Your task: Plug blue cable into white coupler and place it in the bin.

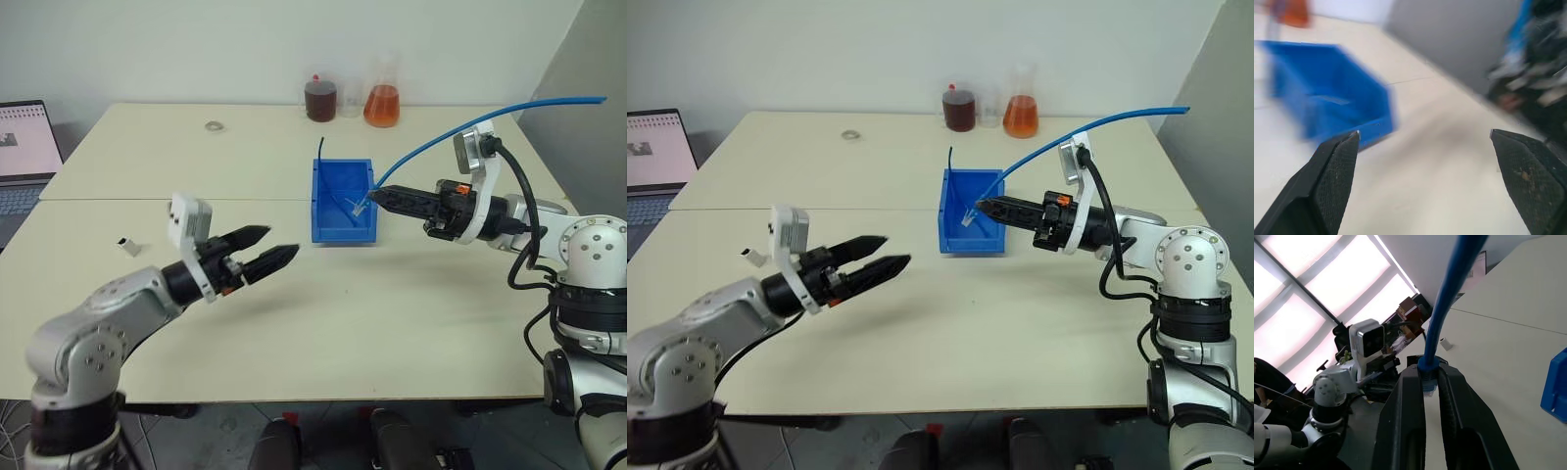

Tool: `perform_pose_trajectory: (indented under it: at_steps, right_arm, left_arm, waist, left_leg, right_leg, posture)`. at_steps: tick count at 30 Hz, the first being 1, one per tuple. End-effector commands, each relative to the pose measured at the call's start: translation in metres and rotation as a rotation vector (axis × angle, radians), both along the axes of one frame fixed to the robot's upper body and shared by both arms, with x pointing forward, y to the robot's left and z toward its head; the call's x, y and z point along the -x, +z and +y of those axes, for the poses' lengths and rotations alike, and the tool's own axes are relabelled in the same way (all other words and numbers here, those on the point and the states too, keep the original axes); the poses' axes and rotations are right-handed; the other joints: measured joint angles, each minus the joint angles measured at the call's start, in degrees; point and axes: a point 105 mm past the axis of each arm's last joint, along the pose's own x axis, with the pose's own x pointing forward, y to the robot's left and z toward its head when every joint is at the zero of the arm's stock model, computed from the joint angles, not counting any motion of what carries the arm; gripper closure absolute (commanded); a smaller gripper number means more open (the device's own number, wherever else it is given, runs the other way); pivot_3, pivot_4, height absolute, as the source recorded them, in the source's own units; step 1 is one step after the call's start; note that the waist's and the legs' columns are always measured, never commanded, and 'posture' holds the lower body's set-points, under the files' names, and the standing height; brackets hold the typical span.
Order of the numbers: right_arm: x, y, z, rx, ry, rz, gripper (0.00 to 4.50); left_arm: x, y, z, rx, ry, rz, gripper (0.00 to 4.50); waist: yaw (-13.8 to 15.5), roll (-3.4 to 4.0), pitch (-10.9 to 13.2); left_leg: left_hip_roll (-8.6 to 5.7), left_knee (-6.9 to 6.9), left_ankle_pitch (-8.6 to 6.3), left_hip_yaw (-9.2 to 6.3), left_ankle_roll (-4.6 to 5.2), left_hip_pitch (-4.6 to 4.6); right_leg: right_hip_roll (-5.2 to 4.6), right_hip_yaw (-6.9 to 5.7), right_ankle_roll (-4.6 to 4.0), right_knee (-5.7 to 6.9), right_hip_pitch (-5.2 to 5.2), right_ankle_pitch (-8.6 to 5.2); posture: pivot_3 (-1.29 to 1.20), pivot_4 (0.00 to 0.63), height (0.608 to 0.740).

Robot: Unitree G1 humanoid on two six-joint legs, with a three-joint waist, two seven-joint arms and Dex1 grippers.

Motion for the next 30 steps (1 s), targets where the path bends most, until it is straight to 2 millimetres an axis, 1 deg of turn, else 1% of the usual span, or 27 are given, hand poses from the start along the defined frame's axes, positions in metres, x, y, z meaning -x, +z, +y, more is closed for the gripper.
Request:
perform_pose_trajectory:
  at_steps: [1, 3, 5, 8, 10, 12, 15, 20, 24, 27, 30]
  right_arm:
    - [0.004, 0.009, 0.006, -0.025, 0.037, -0.053, 4.37]
    - [0.005, 0.008, 0.008, -0.027, 0.051, -0.05, 4.37]
    - [0.004, 0.008, 0.01, -0.031, 0.059, -0.05, 4.37]
    - [0.001, 0.009, 0.012, -0.034, 0.063, -0.05, 4.37]
    - [-0.001, 0.009, 0.013, -0.036, 0.065, -0.05, 4.37]
    - [-0.003, 0.01, 0.014, -0.038, 0.069, -0.048, 4.37]
    - [-0.003, 0.009, 0.016, -0.034, 0.076, -0.047, 4.37]
    - [-0.005, 0.008, 0.017, -0.023, 0.068, -0.048, 4.37]
    - [-0.005, 0.008, 0.015, -0.015, 0.064, -0.051, 4.37]
    - [-0.005, 0.009, 0.012, -0.009, 0.056, -0.053, 4.37]
    - [-0.005, 0.008, 0.012, -0.002, 0.051, -0.053, 4.37]
  left_arm:
    - [-0.003, -0.009, 0.051, -0.23, 0.376, -0.124, 0.02]
    - [0.003, -0.017, 0.068, -0.265, 0.483, -0.135, 0.02]
    - [0.007, -0.027, 0.099, -0.307, 0.661, -0.114, 0.02]
    - [0.012, -0.038, 0.126, -0.294, 0.845, -0.07, 0.02]
    - [0.008, -0.046, 0.129, -0.298, 0.906, -0.051, 0.02]
    - [-0.003, -0.055, 0.13, -0.239, 1.013, -0.016, 0.02]
    - [-0.021, -0.061, 0.125, -0.191, 1.101, 0.004, 0.02]
    - [-0.044, -0.064, 0.127, -0.118, 1.218, 0.007, 0.02]
    - [-0.051, -0.07, 0.136, -0.087, 1.305, 0.037, 0.02]
    - [-0.065, -0.072, 0.143, -0.083, 1.345, 0.043, 0.02]
    - [-0.074, -0.071, 0.151, -0.076, 1.376, 0.044, 0.02]
  waist:
    - [0.06, -0.05, 0.03]
    - [0.37, -0.05, 0.03]
    - [0.7, -0.05, 0.03]
    - [0.89, -0.06, 0.04]
    - [0.96, -0.07, 0.04]
    - [1.15, -0.07, 0.03]
    - [1.18, -0.18, 0.07]
    - [1.18, -0.24, 0.05]
    - [0.84, -0.24, 0.05]
    - [1.07, -0.24, 0.05]
    - [1.06, -0.24, 0.05]
  left_leg:
    - [0.02, 0.0, 0.0, -0.03, 0.0, -0.02]
    - [0.01, 0.01, 0.0, -0.03, 0.0, -0.05]
    - [0.01, 0.01, -0.01, -0.01, 0.0, -0.04]
    - [0.0, 0.03, -0.01, -0.01, 0.01, -0.07]
    - [-0.02, 0.03, -0.01, -0.02, 0.01, -0.07]
    - [-0.03, 0.08, -0.01, -0.04, 0.01, -0.09]
    - [-0.07, 0.2, -0.01, -0.07, 0.01, -0.12]
    - [-0.05, 0.23, -0.01, -0.07, 0.0, -0.16]
    - [-0.04, 0.19, -0.01, -0.05, 0.0, -0.14]
    - [-0.05, 0.19, 0.0, -0.07, 0.0, -0.14]
    - [-0.08, 0.21, 0.0, -0.09, 0.0, -0.14]
  right_leg:
    - [0.01, -0.02, 0.0, 0.0, -0.02, 0.0]
    - [-0.01, -0.03, 0.0, 0.0, -0.02, 0.0]
    - [-0.02, -0.03, 0.0, -0.03, 0.0, 0.0]
    - [-0.03, -0.05, 0.0, -0.02, -0.03, 0.01]
    - [-0.03, -0.06, 0.01, -0.02, -0.02, 0.01]
    - [-0.04, -0.1, 0.04, -0.01, 0.0, 0.02]
    - [-0.05, -0.13, 0.09, 0.03, 0.03, 0.06]
    - [-0.05, -0.11, 0.11, 0.01, 0.04, 0.1]
    - [-0.06, -0.1, 0.1, 0.03, 0.02, 0.1]
    - [-0.07, -0.13, 0.1, 0.04, 0.02, 0.1]
    - [-0.07, -0.15, 0.13, 0.06, 0.03, 0.12]
  posture:
    - [0.0, 0.15, 0.74]
    - [0.0, 0.15, 0.74]
    - [0.0, 0.15, 0.74]
    - [0.0, 0.15, 0.74]
    - [0.0, 0.15, 0.74]
    - [0.0, 0.15, 0.74]
    - [0.0, 0.15, 0.74]
    - [0.0, 0.15, 0.74]
    - [0.0, 0.15, 0.74]
    - [0.0, 0.15, 0.74]
    - [0.0, 0.15, 0.74]
